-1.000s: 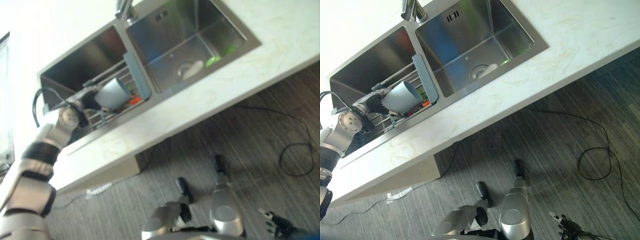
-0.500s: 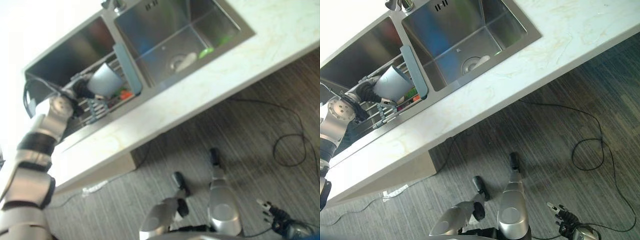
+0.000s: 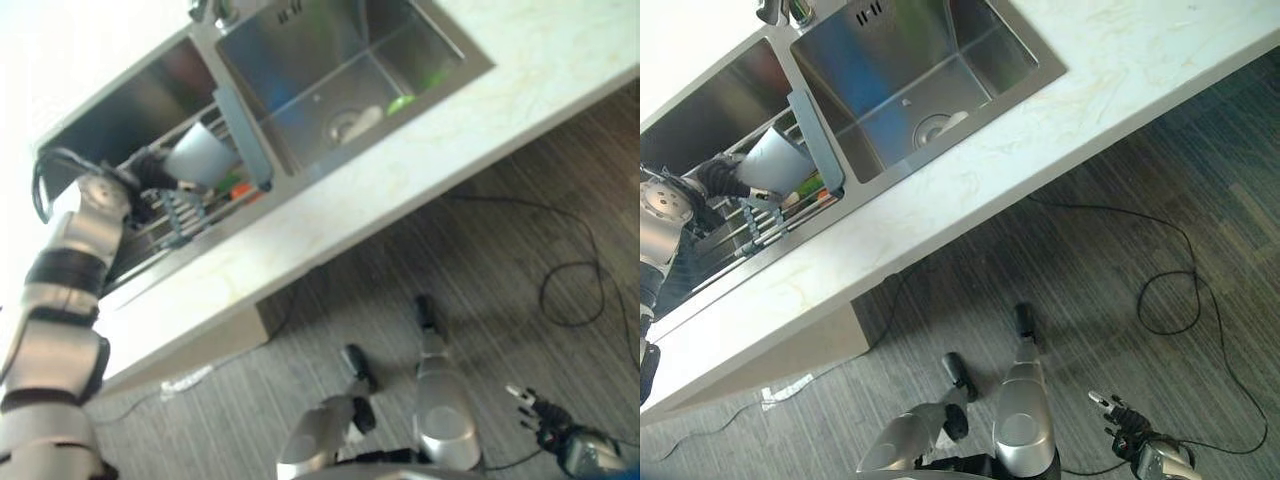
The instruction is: Place the dishes in the dishwasher.
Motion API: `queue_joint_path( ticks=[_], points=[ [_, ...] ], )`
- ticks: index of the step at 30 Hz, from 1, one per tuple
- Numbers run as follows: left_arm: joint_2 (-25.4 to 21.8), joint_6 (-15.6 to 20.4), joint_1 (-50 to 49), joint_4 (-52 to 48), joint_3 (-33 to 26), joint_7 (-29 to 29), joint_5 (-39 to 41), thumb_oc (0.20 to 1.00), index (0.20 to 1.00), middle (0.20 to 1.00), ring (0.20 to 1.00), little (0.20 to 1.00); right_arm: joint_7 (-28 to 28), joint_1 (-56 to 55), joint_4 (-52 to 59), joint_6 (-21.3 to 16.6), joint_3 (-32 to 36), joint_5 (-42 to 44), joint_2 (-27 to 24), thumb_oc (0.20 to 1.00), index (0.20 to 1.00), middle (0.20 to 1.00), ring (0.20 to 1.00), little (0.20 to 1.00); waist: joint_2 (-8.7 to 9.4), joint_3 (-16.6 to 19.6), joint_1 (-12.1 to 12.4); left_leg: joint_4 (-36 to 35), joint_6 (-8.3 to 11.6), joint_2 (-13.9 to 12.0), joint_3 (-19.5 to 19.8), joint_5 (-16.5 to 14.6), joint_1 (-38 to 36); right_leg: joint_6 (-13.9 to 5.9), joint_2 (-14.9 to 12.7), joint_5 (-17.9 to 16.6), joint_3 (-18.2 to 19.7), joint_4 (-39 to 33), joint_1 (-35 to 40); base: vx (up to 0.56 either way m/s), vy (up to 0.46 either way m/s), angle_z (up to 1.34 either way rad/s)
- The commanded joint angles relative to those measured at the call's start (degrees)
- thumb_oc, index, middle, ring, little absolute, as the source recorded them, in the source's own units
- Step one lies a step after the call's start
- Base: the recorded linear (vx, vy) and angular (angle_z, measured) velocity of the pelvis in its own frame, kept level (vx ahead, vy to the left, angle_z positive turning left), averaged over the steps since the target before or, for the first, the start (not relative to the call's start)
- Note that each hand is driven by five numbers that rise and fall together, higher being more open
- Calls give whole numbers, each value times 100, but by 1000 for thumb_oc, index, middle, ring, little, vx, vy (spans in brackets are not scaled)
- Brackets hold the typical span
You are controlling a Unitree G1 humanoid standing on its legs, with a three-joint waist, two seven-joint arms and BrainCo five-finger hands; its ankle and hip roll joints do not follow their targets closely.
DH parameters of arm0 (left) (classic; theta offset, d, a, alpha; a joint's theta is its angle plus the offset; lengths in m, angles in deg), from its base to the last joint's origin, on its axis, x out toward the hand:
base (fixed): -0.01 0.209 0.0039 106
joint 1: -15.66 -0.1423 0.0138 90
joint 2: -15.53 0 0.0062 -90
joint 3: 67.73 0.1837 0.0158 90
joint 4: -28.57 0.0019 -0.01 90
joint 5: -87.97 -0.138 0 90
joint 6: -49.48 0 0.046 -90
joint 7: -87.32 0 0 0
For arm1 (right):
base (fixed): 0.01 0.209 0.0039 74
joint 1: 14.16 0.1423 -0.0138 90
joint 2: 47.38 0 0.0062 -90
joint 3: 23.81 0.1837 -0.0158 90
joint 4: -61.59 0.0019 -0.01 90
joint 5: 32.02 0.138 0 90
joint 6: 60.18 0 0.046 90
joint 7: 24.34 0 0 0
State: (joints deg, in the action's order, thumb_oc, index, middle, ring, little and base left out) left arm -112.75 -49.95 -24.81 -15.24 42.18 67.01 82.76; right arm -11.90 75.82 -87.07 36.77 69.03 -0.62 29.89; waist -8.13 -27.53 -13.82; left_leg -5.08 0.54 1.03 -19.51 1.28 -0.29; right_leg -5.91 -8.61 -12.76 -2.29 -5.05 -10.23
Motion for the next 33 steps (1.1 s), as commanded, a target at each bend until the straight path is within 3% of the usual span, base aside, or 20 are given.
queue_joint_path(
  ticks=[1,11,17,18,20,23,26,29,33],
  points=[
    [18,-423,-788,802,102,171,-253,200,200,200,200,200,-14,-138,-175,-153,-39,-192,-45,1000,1000,1000,1000,1000,117,261,-31,907,107,-203,168,-396,780,-538,-279,1025,-251,1030,-388,0,0,0],
    [-156,21,-1411,778,-805,2403,169,200,200,200,200,200,-251,-398,-456,-320,3,-430,224,1000,1000,1000,1000,1000,189,739,214,840,113,-358,290,-460,291,-411,-128,1412,-624,1110,268,2,-35,7],
    [-93,423,-2011,-180,-1348,3273,-382,200,200,200,200,200,-291,-695,-673,-392,73,-824,447,1000,1000,1000,1000,1000,194,1149,426,783,151,-430,488,-484,-3,-308,-70,1664,-858,1149,733,71,-90,26],
    [-44,466,-2240,-384,-1479,3496,-445,200,200,200,200,200,-538,-757,-663,-282,61,-260,585,1000,1000,1000,1000,1000,191,1223,462,744,155,-424,509,-506,-79,-305,-64,1675,-884,1079,836,94,-8,21],
    [-17,569,-2490,-541,-1659,3811,-649,200,200,200,200,200,-662,-820,-757,-214,241,8,704,1000,1000,1000,1000,1000,182,1364,525,686,159,-432,552,-514,-159,-306,-50,1678,-941,995,949,91,-19,18],
    [-203,698,-2894,-1099,-2025,4424,-908,200,200,200,200,200,-635,-956,-864,-441,344,-479,859,1000,1000,1000,1000,1000,212,1590,672,572,153,-450,666,-528,-301,-280,-26,1763,-1079,951,1152,48,-49,26],
    [-345,886,-3253,-1883,-2490,4681,-801,200,200,200,200,200,-569,-1010,-931,-501,385,-621,948,1000,1000,1000,1000,1000,249,1737,877,511,163,-461,793,-531,-352,-229,4,1882,-1243,952,1314,-79,-78,31],
    [-253,1018,-3605,-2491,-2714,4549,-896,200,200,200,200,200,-553,-994,-927,-506,392,-562,1014,1000,1000,1000,1000,1000,263,1812,1032,445,176,-461,901,-513,-388,-207,19,1924,-1353,927,1416,-65,-62,27],
    [194,1137,-4142,-3224,-3038,4833,-773,200,200,200,200,200,-538,-975,-885,-514,377,-478,1151,1000,1000,1000,1000,1000,307,1891,1220,406,184,-468,1015,-507,-410,-176,34,1951,-1479,850,1527,-52,-75,27]
  ],
)
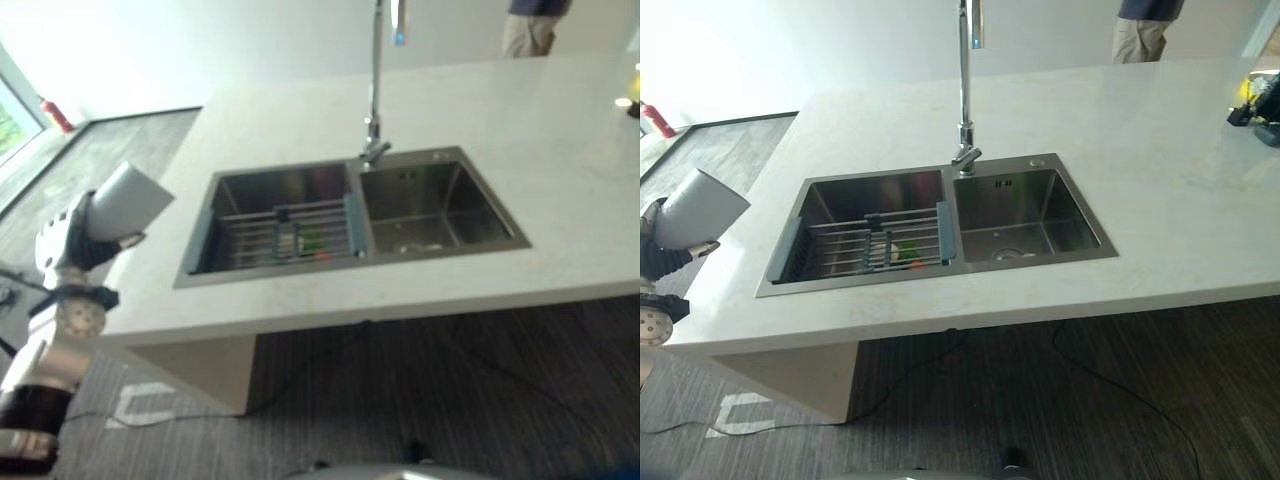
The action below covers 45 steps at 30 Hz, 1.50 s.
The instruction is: Place the dishes in the dishwasher.
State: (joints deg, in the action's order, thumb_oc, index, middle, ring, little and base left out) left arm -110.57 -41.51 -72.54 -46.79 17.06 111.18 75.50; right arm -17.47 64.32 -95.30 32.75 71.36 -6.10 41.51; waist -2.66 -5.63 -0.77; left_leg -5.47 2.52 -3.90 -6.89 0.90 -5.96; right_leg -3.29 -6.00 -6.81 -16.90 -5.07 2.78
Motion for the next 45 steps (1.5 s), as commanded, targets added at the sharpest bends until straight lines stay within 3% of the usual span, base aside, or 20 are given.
queue_joint_path(
  ticks=[1,5,9,11,12,14,15,16,18,20,22,23,24,25,27,29,31,34,38,45],
  points=[
    [247,365,346,-331,-658,570,-47,200,200,200,200,200,7,170,9,-102,125,24,45,1000,1000,1000,1000,1000,-215,-279,-14,515,-6,20,-208,-504,168,-424,-231,1358,-69,825,263,-53,-87,21],
    [1261,706,-514,-844,-987,848,569,200,200,200,200,200,120,264,309,10,-58,-617,166,1000,1000,1000,1000,1000,-115,-379,323,1211,-4,80,83,-737,444,-260,-211,1407,-127,801,357,-90,-127,24],
    [1771,1069,-778,-1096,-991,559,546,200,200,200,200,200,340,289,334,238,-254,-699,257,1000,1000,1000,1000,1000,-108,-455,551,1308,179,7,50,-469,843,-245,-220,1316,-530,628,465,-152,9,80],
    [1863,1202,-727,-1149,-983,290,860,200,200,200,200,200,294,363,327,236,-359,-475,296,1000,1000,1000,1000,1000,-134,-443,571,1107,235,-161,-255,-309,786,-282,-338,1263,-894,632,421,-198,219,193],
    [1941,1278,-684,-1148,-924,210,846,200,200,200,200,200,251,403,325,251,-367,-338,274,1000,1000,1000,1000,1000,-130,-416,551,1084,279,-234,-416,-413,675,-319,-383,1331,-965,658,450,-199,320,189],
    [1983,1530,-363,-1161,-615,117,827,200,200,200,200,200,306,495,301,322,-176,266,196,1000,1000,1000,1000,1000,-108,-490,347,1383,267,-598,-1399,-422,580,-310,-650,1301,-1434,1018,402,-262,487,165],
    [1992,1640,-276,-1141,-517,140,822,200,200,200,200,200,362,533,321,321,-147,436,163,1000,1000,1000,1000,1000,-125,-497,293,1276,240,-656,-1627,-372,486,-320,-707,1297,-1550,1123,382,-190,489,217],
    [1933,1681,-244,-1149,-449,135,873,200,200,200,200,200,379,534,357,332,-68,488,186,1000,1000,1000,1000,1000,-141,-510,259,1208,233,-633,-1715,-341,454,-325,-770,1289,-1586,1209,361,-71,545,228],
    [1893,1926,-160,-1209,-305,141,839,200,200,200,200,200,512,554,432,289,153,646,234,1000,1000,1000,1000,1000,-129,-560,437,1299,51,-303,-1374,-533,496,-416,-1027,1196,-1605,1513,308,-5,567,141],
    [1926,2035,-97,-1486,-346,-21,733,200,200,200,200,200,604,569,475,162,275,880,264,1000,1000,1000,1000,1000,-136,-517,569,1233,-85,-135,-1354,-628,480,-429,-1232,1294,-1763,1846,349,-7,373,67],
    [1968,2002,-4,-1693,-265,-104,546,200,200,200,200,200,672,527,747,169,363,689,352,1000,1000,1000,1000,1000,-129,-511,563,1143,-289,83,-1154,-723,442,-442,-1394,1247,-1496,2648,187,105,311,79],
    [1961,2005,114,-1689,-152,-114,521,200,200,200,200,200,765,502,843,154,319,627,396,1000,1000,1000,1000,1000,-92,-540,473,1102,-387,196,-927,-776,429,-465,-1280,1309,-1062,3013,-27,168,224,121],
    [1917,2039,253,-1648,-46,-180,566,200,200,200,200,200,798,483,863,126,246,691,421,1000,1000,1000,1000,1000,-62,-582,354,1081,-454,292,-636,-806,417,-448,-955,1482,-589,3120,-197,88,64,171],
    [1812,2054,501,-1517,127,-187,669,200,200,200,200,200,896,476,778,4,92,697,430,1000,1000,1000,1000,1000,-36,-641,182,1065,-541,379,-318,-711,456,-336,-481,1677,-105,2972,-336,81,-30,229],
    [1748,2056,833,-1372,362,-273,728,200,200,200,200,200,1096,492,532,-78,-33,778,367,1000,1000,1000,1000,1000,15,-644,9,975,-542,489,130,-696,409,-243,-81,1799,474,2389,-256,103,-91,232],
    [1763,1955,1126,-1287,628,-430,756,200,200,200,200,200,1460,521,149,-92,-58,939,237,1000,1000,1000,1000,1000,97,-569,-133,846,-546,666,596,-665,378,-260,243,1479,1189,1663,-245,170,-171,180],
    [1752,1836,1265,-1246,765,-519,790,200,200,200,200,200,1655,544,-25,-95,-101,791,175,1000,1000,1000,1000,1000,91,-553,-187,770,-555,702,766,-637,335,-302,348,1360,1459,1552,-299,175,-163,139],
    [1825,1697,1267,-1374,783,-567,644,200,200,200,200,200,1764,686,-153,20,-342,184,134,1000,1000,1000,1000,1000,86,-466,-44,489,-453,598,688,-458,329,-255,396,1423,1198,1430,-182,89,-222,108],
    [1881,1812,976,-1679,675,-799,805,200,200,200,200,200,2026,754,-230,-194,-632,109,85,1000,1000,1000,1000,1000,122,-426,132,496,-212,346,525,-357,334,-156,454,1489,851,1169,99,125,-231,62],
    [1945,1933,803,-2001,587,-1276,1090,200,200,200,200,200,1967,824,71,-449,-409,781,-196,1000,1000,1000,1000,1000,280,-601,136,1582,-26,21,-145,-506,901,-8,363,1428,428,966,297,-49,-99,77]
  ],
)
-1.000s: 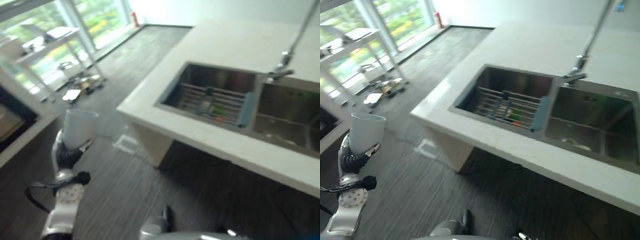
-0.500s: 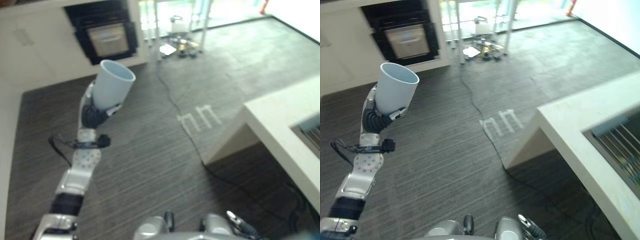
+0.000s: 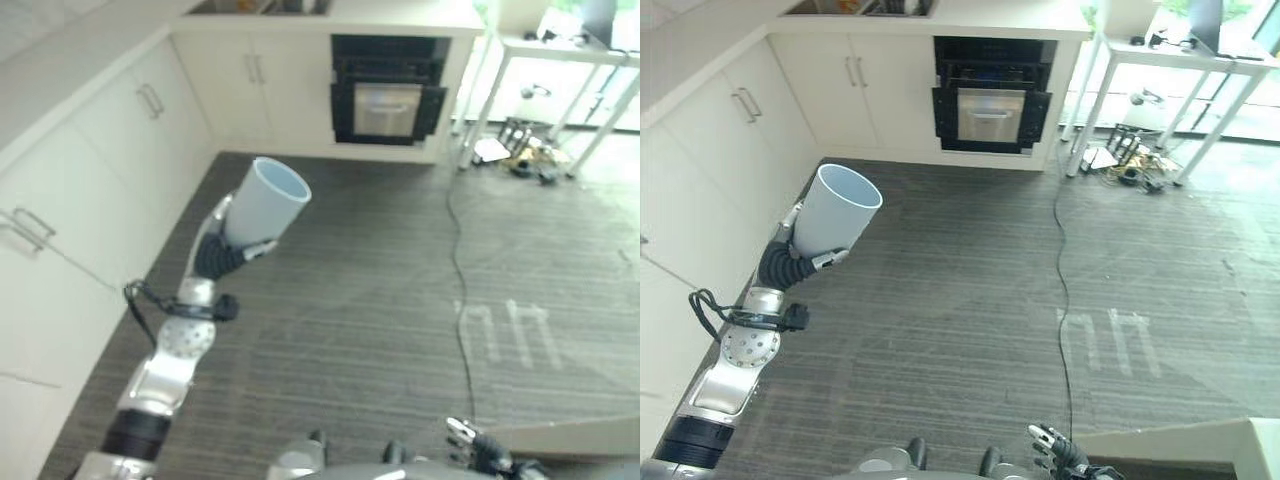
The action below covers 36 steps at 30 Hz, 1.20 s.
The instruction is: Place the dishes in the dishwasher.
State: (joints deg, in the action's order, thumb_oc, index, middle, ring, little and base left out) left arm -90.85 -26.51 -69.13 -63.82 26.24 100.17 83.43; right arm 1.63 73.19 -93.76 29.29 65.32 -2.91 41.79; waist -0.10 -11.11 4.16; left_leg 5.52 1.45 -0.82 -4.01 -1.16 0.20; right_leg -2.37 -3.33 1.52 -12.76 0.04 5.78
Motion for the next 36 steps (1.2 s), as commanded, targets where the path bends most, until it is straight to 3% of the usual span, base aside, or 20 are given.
queue_joint_path(
  ticks=[1,5,9,17,23,28,29,34,36],
  points=[
    [-8,463,435,-296,-333,-212,315,200,200,200,200,200,71,-56,-94,-82,243,466,-238,1000,1000,1000,1000,1000,21,-51,-355,469,100,-302,-402,-286,286,-102,100,575,21,413,10,3,101,55],
    [62,609,407,-322,-280,-356,322,200,200,200,200,200,178,-79,-335,-102,386,314,-195,1000,1000,1000,1000,1000,-116,71,-434,-380,207,-413,-450,-22,-134,-198,56,445,-46,116,30,62,187,18],
    [110,580,499,-297,-204,-399,208,200,200,200,200,200,185,-118,-483,-136,235,131,-35,1000,1000,1000,1000,1000,-203,142,-436,-763,219,-351,-467,7,-392,-358,-125,377,-211,131,0,84,168,28],
    [-37,490,435,-372,-174,-384,165,200,200,200,200,200,303,-247,-213,-74,118,101,98,1000,1000,1000,1000,1000,-213,197,-569,-778,-3,-207,-619,-260,-679,-525,-279,370,41,282,-27,83,68,-19],
    [-152,390,661,-247,-73,-452,464,200,200,200,200,200,537,-256,-489,-110,100,-44,13,1000,1000,1000,1000,1000,-201,198,-641,-837,-9,-246,-696,-296,-834,-508,-198,365,173,182,69,33,-53,-21],
    [-91,231,616,-358,-29,-474,441,200,200,200,200,200,476,-269,-591,98,257,-5,-28,1000,1000,1000,1000,1000,-197,252,-638,-882,18,-270,-678,-288,-886,-474,-148,377,160,100,156,5,-13,-3],
    [-46,234,971,-406,237,334,839,200,200,200,200,200,-728,-291,-856,446,644,380,44,1000,1000,1000,1000,1000,-338,231,-986,-919,259,-538,-914,18,-710,-325,107,385,354,108,-10,10,-39,0],
    [50,92,976,-388,130,323,711,200,200,200,200,200,-911,-262,-604,241,526,264,11,1000,1000,1000,1000,1000,-252,226,-993,-351,262,-610,-823,-151,-560,-154,202,549,402,260,-4,58,-140,-1],
    [103,83,948,-368,107,453,582,200,200,200,200,200,-1273,-143,-585,238,427,-206,-10,1000,1000,1000,1000,1000,-106,154,-918,715,103,-544,-913,-610,-213,-91,58,582,315,417,-43,59,-157,9]
  ],
)
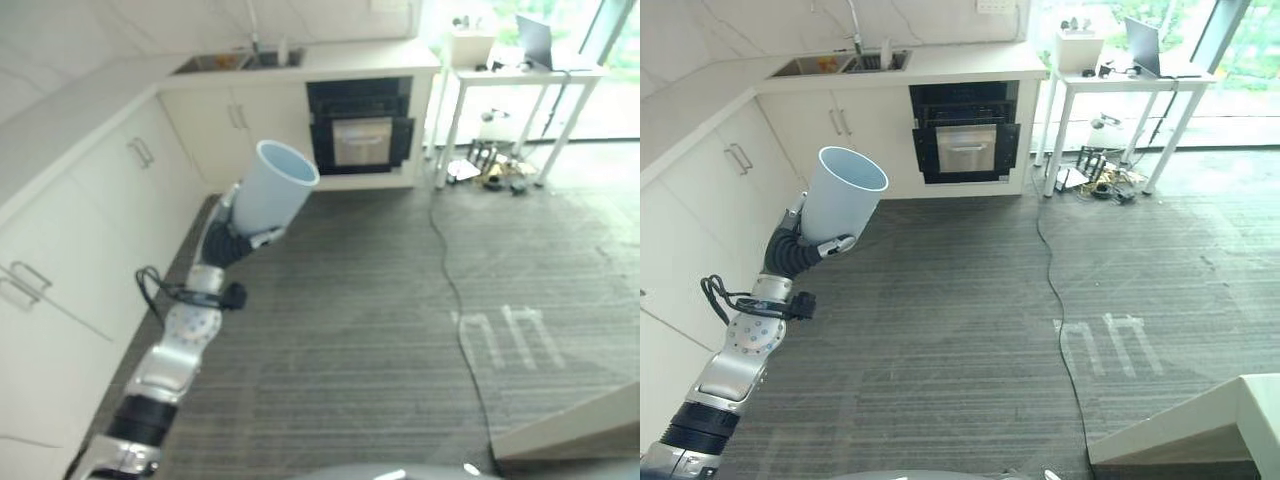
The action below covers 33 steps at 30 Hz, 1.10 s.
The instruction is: Place the dishes in the dishwasher.
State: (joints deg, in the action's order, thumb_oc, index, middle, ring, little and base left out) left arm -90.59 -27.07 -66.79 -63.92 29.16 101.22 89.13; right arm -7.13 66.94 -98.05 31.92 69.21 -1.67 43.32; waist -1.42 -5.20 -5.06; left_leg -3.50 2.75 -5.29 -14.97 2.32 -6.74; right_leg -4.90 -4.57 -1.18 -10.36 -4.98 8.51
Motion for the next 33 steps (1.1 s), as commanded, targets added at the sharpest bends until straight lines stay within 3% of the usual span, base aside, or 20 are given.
queue_joint_path(
  ticks=[1,2,3,6,8,9,10,12,15,16,19,20,21,22,23,24,25,30,32,33],
  points=[
    [96,102,705,-363,-202,341,0,200,200,200,200,200,-515,543,-180,34,9,-413,-167,1000,1000,1000,1000,1000,62,-484,58,2045,-69,-81,233,-1058,706,199,157,849,67,976,-328,94,-145,7],
    [92,97,668,-366,-227,311,-18,200,200,200,200,200,-597,632,-272,57,-43,-311,-208,1000,1000,1000,1000,1000,78,-603,185,2614,-45,-71,471,-884,1139,277,208,853,113,1061,-315,134,-54,1],
    [94,98,635,-378,-249,296,-42,200,200,200,200,200,-576,686,-324,53,-49,-246,-233,1000,1000,1000,1000,1000,57,-638,243,2551,-22,-65,581,-714,1264,295,254,858,152,1110,-334,242,57,-11],
    [83,172,414,-421,-351,384,-68,200,200,200,200,200,-700,783,-362,-146,-42,-397,-283,1000,1000,1000,1000,1000,-157,-759,371,1411,191,-197,808,11,1195,293,385,1073,200,1272,-216,378,302,-25],
    [146,212,360,-354,-441,453,-46,200,200,200,200,200,-823,719,-317,-133,-46,-648,-311,1000,1000,1000,1000,1000,-274,-850,406,783,384,-540,586,647,1480,284,304,1179,40,1260,-16,490,481,0],
    [198,288,341,-317,-470,426,-90,200,200,200,200,200,-847,660,-306,-209,-39,-637,-316,1000,1000,1000,1000,1000,-293,-889,387,732,421,-687,343,770,1609,266,197,1220,-130,1298,63,371,475,9],
    [224,347,360,-289,-477,404,-144,200,200,200,200,200,-887,654,-254,-238,-25,-623,-309,1000,1000,1000,1000,1000,-304,-874,367,737,394,-689,184,677,1610,205,120,1289,-217,1388,88,345,489,22],
    [219,369,288,-258,-507,357,-303,200,200,200,200,200,-998,652,-120,-220,22,-510,-311,1000,1000,1000,1000,1000,-258,-841,452,838,328,-405,411,431,1682,88,-100,1581,-131,1673,213,400,507,25],
    [182,478,329,-219,-509,118,-231,200,200,200,200,200,-823,545,87,-330,143,-311,-159,1000,1000,1000,1000,1000,-225,-620,594,844,36,27,549,131,1612,-96,-335,1741,-183,2108,344,390,506,-26],
    [181,562,388,-152,-435,114,-284,200,200,200,200,200,-958,434,368,-436,180,-311,-14,1000,1000,1000,1000,1000,-146,-571,565,757,-252,363,593,-30,1424,-259,-661,1411,-173,3156,141,352,494,-35],
    [87,686,505,44,-297,127,-278,200,200,200,200,200,-1150,303,619,-520,119,6,167,1000,1000,1000,1000,1000,-132,-525,502,466,-562,594,461,-246,940,-445,-825,623,-252,4650,-604,341,348,39],
    [44,686,619,98,-223,149,-263,200,200,200,200,200,-1219,358,601,-558,67,61,161,1000,1000,1000,1000,1000,-95,-566,422,372,-593,657,402,-283,789,-415,-343,819,-305,4295,-807,374,133,7],
    [35,634,707,85,-182,119,-319,200,200,200,200,200,-1305,391,619,-532,45,166,164,1000,1000,1000,1000,1000,-95,-625,348,339,-597,692,427,-331,658,-363,-79,843,-335,3994,-1055,344,-83,-29],
    [24,536,818,49,-141,74,-433,200,200,200,200,200,-1359,441,646,-364,36,506,138,1000,1000,1000,1000,1000,-114,-685,293,298,-551,654,399,-387,474,-290,-71,741,-511,3188,-1339,419,-202,23],
    [-16,531,868,34,-125,52,-401,200,200,200,200,200,-1236,506,546,-97,161,1167,162,1000,1000,1000,1000,1000,-12,-793,115,266,-562,732,385,-666,171,-427,-225,266,-378,1882,-1602,626,-280,66],
    [-47,525,839,-27,-129,-22,-319,200,200,200,200,200,-1166,527,409,-8,361,780,157,1000,1000,1000,1000,1000,60,-812,-65,261,-648,824,502,-1001,-101,-651,-348,-333,30,1300,-1860,715,-290,98],
    [-81,548,804,-22,-106,-51,-300,200,200,200,200,200,-1109,503,276,3,442,619,168,1000,1000,1000,1000,1000,59,-781,-121,222,-681,838,527,-1126,-258,-697,-347,-494,124,1137,-1893,791,-390,82],
    [-56,330,768,-239,21,-54,-469,200,200,200,200,200,-816,472,-223,117,350,454,109,1000,1000,1000,1000,1000,101,-553,-125,781,-631,680,616,-1617,-439,-540,-321,-199,113,1297,-1763,405,-385,32],
    [-52,215,677,-374,-4,-50,-422,200,200,200,200,200,-738,540,-255,80,259,417,15,1000,1000,1000,1000,1000,83,-447,-107,1164,-490,472,642,-1755,-539,-329,-187,82,98,1510,-1716,384,-467,3],
    [-72,137,611,-453,-54,-75,-417,200,200,200,200,200,-664,609,-210,66,189,393,-43,1000,1000,1000,1000,1000,81,-398,-54,1655,-377,320,631,-1622,-468,-176,-87,228,29,1540,-1595,307,-460,-33]
  ],
)
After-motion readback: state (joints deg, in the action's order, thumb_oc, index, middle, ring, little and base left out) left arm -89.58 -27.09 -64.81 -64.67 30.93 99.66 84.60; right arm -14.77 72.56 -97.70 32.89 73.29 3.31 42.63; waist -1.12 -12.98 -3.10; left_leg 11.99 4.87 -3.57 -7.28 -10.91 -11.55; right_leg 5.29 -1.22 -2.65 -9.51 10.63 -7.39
